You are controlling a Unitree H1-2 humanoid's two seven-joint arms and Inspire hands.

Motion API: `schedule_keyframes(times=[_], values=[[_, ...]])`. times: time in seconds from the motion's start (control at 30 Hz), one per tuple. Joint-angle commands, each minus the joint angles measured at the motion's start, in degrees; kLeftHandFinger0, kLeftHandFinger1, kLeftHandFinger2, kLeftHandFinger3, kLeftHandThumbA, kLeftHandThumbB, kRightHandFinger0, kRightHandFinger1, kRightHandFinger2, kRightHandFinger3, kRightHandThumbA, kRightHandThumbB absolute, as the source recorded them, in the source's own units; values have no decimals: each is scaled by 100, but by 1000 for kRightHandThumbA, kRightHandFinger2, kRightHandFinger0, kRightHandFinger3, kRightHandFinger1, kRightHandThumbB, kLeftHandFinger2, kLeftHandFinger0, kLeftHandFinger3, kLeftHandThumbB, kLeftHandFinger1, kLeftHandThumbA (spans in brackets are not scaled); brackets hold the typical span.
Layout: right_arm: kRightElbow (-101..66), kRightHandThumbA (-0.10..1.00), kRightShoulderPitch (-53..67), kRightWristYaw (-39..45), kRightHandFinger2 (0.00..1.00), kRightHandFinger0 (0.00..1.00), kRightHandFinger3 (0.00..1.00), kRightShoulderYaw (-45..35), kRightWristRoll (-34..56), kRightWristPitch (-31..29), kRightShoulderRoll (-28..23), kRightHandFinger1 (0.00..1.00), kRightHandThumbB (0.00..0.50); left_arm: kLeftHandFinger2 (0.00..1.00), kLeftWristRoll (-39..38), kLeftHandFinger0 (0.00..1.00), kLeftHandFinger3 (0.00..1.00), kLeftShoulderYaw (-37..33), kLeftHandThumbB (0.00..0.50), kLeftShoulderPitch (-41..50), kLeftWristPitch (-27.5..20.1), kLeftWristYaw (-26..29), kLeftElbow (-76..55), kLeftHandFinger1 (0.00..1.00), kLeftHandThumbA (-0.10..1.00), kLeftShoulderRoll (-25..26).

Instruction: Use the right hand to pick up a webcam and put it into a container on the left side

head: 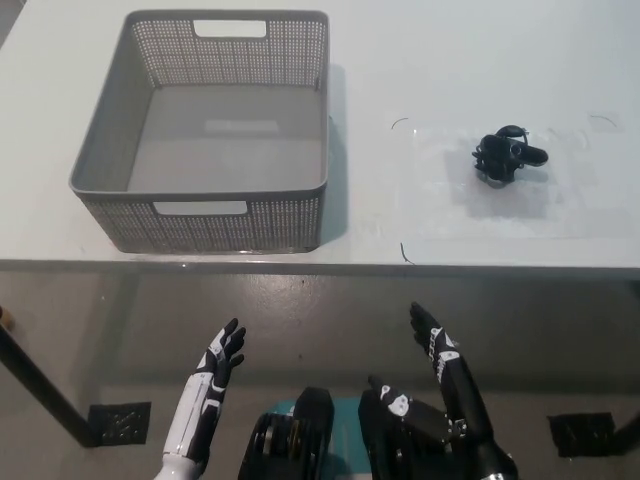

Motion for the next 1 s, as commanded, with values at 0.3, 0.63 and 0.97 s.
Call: schedule_keyframes(times=[0.3,0.63,0.97], values=[[-1278,446,202,-1292,673,599,807,-314,-56,-469,278,589,97,1000,148,1000,1000,27,25,-137,-319,122,-101,1000,1000,74],[-2551,696,-189,-1697,845,572,910,-898,-313,-469,-40,694,168,1000,185,1000,1000,40,29,-181,-297,139,-104,1000,1000,116],[-3546,1000,-1260,-661,1000,1000,1000,-1056,-1392,1281,-1212,1000,425,1000,180,1000,1000,58,20,-208,-253,129,-127,1000,1000,143]])
